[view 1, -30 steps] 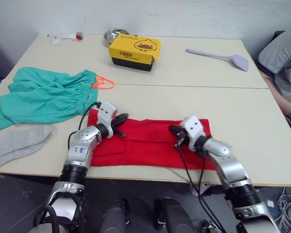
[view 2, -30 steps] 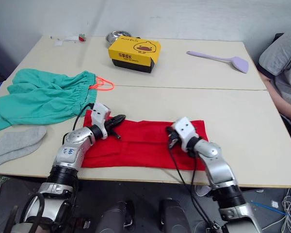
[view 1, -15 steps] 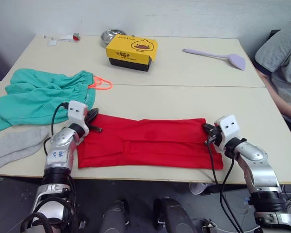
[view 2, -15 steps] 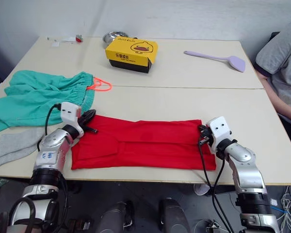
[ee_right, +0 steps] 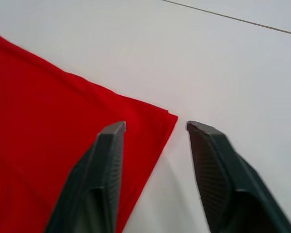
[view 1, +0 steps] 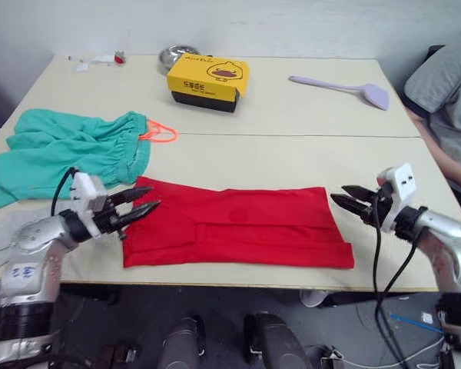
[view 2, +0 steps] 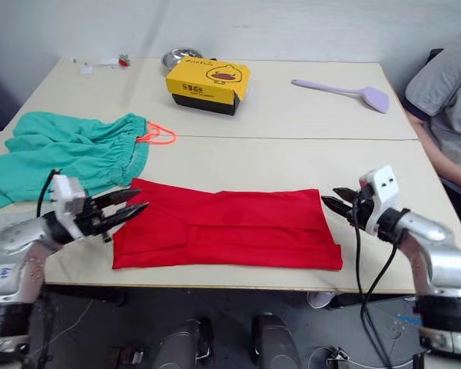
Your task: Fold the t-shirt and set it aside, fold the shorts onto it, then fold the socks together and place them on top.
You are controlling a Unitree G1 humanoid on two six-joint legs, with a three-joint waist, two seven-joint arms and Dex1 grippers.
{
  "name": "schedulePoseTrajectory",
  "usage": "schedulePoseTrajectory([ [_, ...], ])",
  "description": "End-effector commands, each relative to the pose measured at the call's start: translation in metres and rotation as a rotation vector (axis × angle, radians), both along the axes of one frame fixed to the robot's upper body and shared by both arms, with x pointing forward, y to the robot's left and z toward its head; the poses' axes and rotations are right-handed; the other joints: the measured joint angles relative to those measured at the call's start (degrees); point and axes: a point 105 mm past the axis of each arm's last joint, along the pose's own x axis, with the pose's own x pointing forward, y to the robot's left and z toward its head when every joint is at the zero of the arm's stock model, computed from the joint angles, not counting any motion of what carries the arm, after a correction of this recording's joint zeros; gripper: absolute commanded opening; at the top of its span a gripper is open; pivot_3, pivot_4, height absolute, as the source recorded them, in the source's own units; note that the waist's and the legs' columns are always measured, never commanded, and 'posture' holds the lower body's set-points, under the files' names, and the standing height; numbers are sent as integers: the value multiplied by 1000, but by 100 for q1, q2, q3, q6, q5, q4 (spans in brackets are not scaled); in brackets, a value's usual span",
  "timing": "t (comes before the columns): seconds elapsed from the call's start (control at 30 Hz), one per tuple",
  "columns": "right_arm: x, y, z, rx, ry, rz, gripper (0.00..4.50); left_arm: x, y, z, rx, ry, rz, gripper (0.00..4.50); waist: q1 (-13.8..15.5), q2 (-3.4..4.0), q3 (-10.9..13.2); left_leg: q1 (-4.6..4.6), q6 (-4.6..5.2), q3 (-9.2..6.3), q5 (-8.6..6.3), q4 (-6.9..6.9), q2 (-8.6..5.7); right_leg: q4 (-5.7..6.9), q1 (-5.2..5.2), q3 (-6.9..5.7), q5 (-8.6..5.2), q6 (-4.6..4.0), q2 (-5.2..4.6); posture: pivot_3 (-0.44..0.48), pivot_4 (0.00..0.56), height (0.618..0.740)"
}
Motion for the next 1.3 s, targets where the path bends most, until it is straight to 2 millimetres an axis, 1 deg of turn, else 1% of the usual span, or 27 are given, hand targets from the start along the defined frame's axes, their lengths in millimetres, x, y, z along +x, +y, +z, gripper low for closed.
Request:
schedulePoseTrajectory([
  [0.03, 6, 7, 0, -43, 91, 90, 3430, -20, -13, 2, -4, 5, -107, 3206, -16, -1, 0, 0, 0, 0, 0, -2, 1, -2, -1, 0, -1, -3, 0, 0, 150, 740],
  [0.13, 22, 13, -5, -107, 178, 118, 4490, -26, -20, 1, -18, -6, -115, 4182, -20, 0, 2, -7, 5, -2, 4, -2, 1, -2, -8, -2, -1, -8, 0, 0, 150, 740],
  [0.17, 26, 14, -6, -121, 193, 121, 4500, -26, -22, 2, -27, -13, -116, 4481, -14, 1, 3, -11, 7, -3, 5, -2, 1, -2, -13, -2, -1, -9, 0, 0, 150, 740],
  [0.27, 37, 15, -13, -150, 262, 100, 4500, -33, -27, 4, -26, -26, -155, 4481, 0, 2, 3, -17, 25, -2, 15, -2, 0, -3, -18, -2, -1, -8, -1, 0, 150, 740],
  [0.33, 39, 16, -18, -173, 321, 106, 4500, -37, -28, 5, -27, -16, -172, 4481, 5, 2, 3, -24, 23, -2, 14, -2, 0, -6, -22, -2, -2, -8, -1, 0, 150, 740],
  [0.43, 40, 16, -24, -231, 364, 127, 4500, -40, -29, 6, -19, -18, -177, 4481, -3, 3, 3, -28, 9, 1, 12, -2, 1, -17, -23, 0, -6, -9, -1, 0, 150, 740],
  [0.53, 41, 24, -21, -228, 385, 174, 3907, -41, -27, 9, -13, -35, -160, 4500, -12, 2, 3, -28, 10, 3, 8, -2, 1, -23, -21, 1, -6, -8, -1, 0, 150, 740],
  [0.57, 44, 26, -18, -223, 373, 174, 3521, -41, -27, 10, -14, -42, -151, 4500, -14, 2, 3, -28, 16, 2, 4, -2, 1, -23, -21, 0, -6, -8, -1, 0, 150, 740],
  [0.6, 47, 28, -15, -227, 363, 176, 3248, -41, -27, 10, -16, -43, -147, 4500, -23, 3, 3, -27, 33, 2, -6, -2, 2, -22, -21, 0, -6, -8, 0, 0, 150, 740],
  [0.7, 49, 31, -12, -255, 358, 206, 2079, -40, -27, 9, -18, -56, -130, 4500, -28, 3, 4, -25, 33, 2, -5, -1, 3, -16, -21, 0, -6, -9, 0, 0, 150, 740],
  [0.73, 49, 33, -10, -263, 355, 223, 1780, -39, -26, 8, -21, -61, -121, 4500, -29, 3, 4, -25, 33, 2, -5, -1, 2, -16, -21, 0, -6, -9, 0, 0, 150, 740],
  [0.77, 50, 34, -9, -269, 350, 234, 1340, -39, -26, 8, -23, -66, -114, 4500, -29, 4, 4, -25, 33, 2, -5, -1, 3, -16, -21, 0, -6, -9, 0, 0, 150, 740],
  [0.8, 52, 36, -7, -277, 338, 239, 1060, -38, -26, 8, -26, -73, -106, 4500, -29, 4, 4, -25, 33, 2, -5, -1, 2, -16, -21, 0, -6, -9, 0, 0, 150, 740],
  [0.83, 54, 37, -5, -283, 325, 240, 678, -37, -26, 8, -28, -78, -101, 4500, -30, 4, 4, -26, 33, 2, -5, -1, 2, -17, -21, 0, -6, -9, 0, 0, 150, 740],
  [0.9, 66, 37, 4, -327, 255, 213, 14, -34, -26, 9, -32, -98, -81, 4500, -39, 6, 6, -26, 33, 3, -5, -1, 2, -17, -21, 0, -6, -9, 0, 0, 150, 740],
  [1.0, 90, 34, 20, -437, 91, 133, 14, -29, -26, 9, -40, -122, -55, 4500, -37, 9, 8, -26, 33, 5, -5, 3, 1, -13, -23, 0, -6, -9, 0, 0, 150, 740],
  [1.07, 105, 38, 33, -474, -36, 81, 14, -26, -27, 7, -45, -125, -49, 4500, -47, 9, 8, -26, 21, 6, 2, 5, 0, -11, -24, 1, -6, -9, 0, 0, 150, 740],
  [1.1, 110, 43, 37, -485, -82, 77, 14, -25, -28, 6, -45, -128, -49, 4500, -53, 9, 7, -27, 2, 7, 14, 5, 0, -12, -26, 2, -6, -9, 0, 0, 150, 740],
  [1.2, 117, 58, 42, -459, -180, 85, 14, -20, -32, 6, -47, -136, -53, 4500, -52, 9, 8, -27, -2, 7, 15, 3, 1, -12, -26, 2, -6, -9, 2, 0, 150, 740],
  [1.23, 118, 61, 43, -447, -202, 91, 14, -18, -33, 7, -47, -138, -55, 4500, -48, 9, 8, -28, -4, 7, 17, 3, 1, -12, -26, 2, -6, -9, 3, 0, 150, 740],
  [1.3, 121, 61, 43, -423, -233, 60, 14, -15, -34, 8, -48, -140, -58, 4500, -45, 9, 8, -29, -3, 8, 17, 2, 1, -10, -26, 2, -6, -8, 4, 0, 150, 740],
])
